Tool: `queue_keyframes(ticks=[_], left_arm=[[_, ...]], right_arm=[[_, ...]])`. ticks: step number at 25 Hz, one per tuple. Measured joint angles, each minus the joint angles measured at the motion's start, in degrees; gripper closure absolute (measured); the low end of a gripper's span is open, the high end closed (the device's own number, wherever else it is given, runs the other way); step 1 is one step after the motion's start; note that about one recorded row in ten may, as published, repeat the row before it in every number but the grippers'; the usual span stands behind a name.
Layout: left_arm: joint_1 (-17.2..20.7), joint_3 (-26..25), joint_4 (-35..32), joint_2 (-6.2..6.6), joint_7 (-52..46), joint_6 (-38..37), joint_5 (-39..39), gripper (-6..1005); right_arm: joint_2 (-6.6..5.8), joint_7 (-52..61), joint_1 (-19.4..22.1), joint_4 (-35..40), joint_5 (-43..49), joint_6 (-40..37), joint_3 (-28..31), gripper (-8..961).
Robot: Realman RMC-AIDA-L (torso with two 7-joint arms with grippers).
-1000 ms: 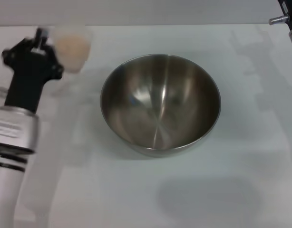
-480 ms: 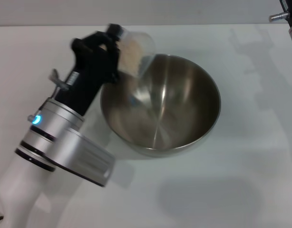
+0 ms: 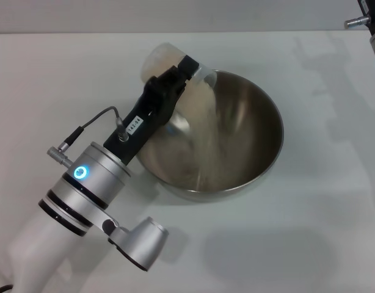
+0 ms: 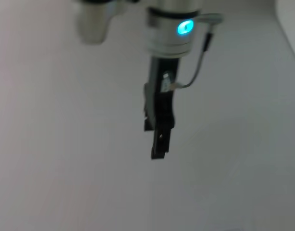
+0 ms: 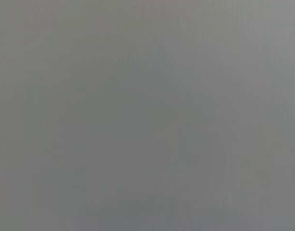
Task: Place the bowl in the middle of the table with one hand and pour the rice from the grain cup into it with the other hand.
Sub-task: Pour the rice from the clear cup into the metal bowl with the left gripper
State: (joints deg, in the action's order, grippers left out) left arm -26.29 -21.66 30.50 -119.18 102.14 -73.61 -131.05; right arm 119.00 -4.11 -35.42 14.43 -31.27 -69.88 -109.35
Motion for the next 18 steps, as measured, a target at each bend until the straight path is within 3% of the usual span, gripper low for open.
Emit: queue_keyframes(ticks=[6, 18], left_arm=[[-0.1, 0.3, -0.1, 0.0, 10.6, 0.0, 0.0, 974], [-0.2, 1.5, -0.6, 0.0, 15.2, 0.0, -0.1, 973]], right_arm=[[0.0, -0.2, 0.0, 0.0, 0.0, 0.0, -0.2, 204], [0.0, -0.4, -0.1, 0.1, 0.1, -0.1, -0.1, 204]])
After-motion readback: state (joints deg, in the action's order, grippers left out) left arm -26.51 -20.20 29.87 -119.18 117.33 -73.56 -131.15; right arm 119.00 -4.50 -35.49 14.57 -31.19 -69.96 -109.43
